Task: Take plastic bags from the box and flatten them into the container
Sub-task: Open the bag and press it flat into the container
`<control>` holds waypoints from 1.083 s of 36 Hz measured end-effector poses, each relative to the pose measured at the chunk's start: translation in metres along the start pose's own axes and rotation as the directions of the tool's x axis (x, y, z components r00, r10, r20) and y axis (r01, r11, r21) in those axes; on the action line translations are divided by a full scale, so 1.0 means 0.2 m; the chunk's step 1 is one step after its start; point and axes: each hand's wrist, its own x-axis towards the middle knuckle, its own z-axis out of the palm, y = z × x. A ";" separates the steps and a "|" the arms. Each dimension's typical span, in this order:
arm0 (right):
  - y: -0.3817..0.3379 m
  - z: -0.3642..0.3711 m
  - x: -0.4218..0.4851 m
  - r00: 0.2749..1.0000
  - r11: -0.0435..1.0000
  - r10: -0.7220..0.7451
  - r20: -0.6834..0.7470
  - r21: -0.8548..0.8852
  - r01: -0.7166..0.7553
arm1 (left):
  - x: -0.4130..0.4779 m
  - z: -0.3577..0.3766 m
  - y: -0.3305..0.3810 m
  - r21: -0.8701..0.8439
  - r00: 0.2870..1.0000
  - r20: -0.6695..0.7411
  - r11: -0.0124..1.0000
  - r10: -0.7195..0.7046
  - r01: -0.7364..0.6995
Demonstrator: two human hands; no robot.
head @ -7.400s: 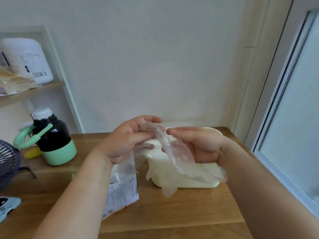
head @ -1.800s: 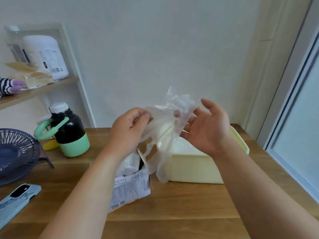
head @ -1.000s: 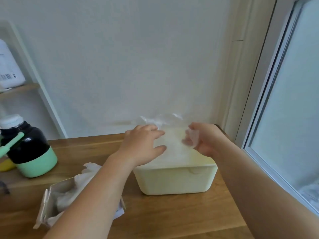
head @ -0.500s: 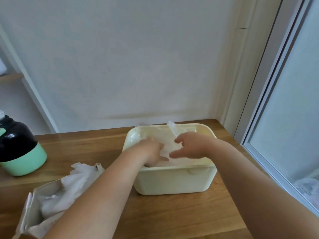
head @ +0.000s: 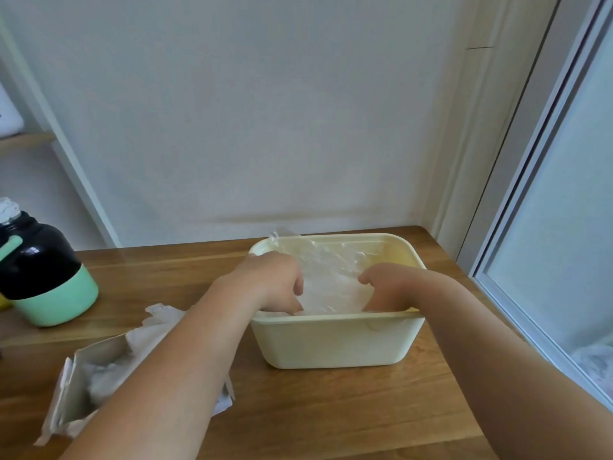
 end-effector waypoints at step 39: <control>0.07 0.47 -0.44 0.670 0.933 0.147 -0.728 0.327 0.152 | -0.49 0.33 -0.03 -0.336 0.835 -0.537 0.938 -0.115 -0.087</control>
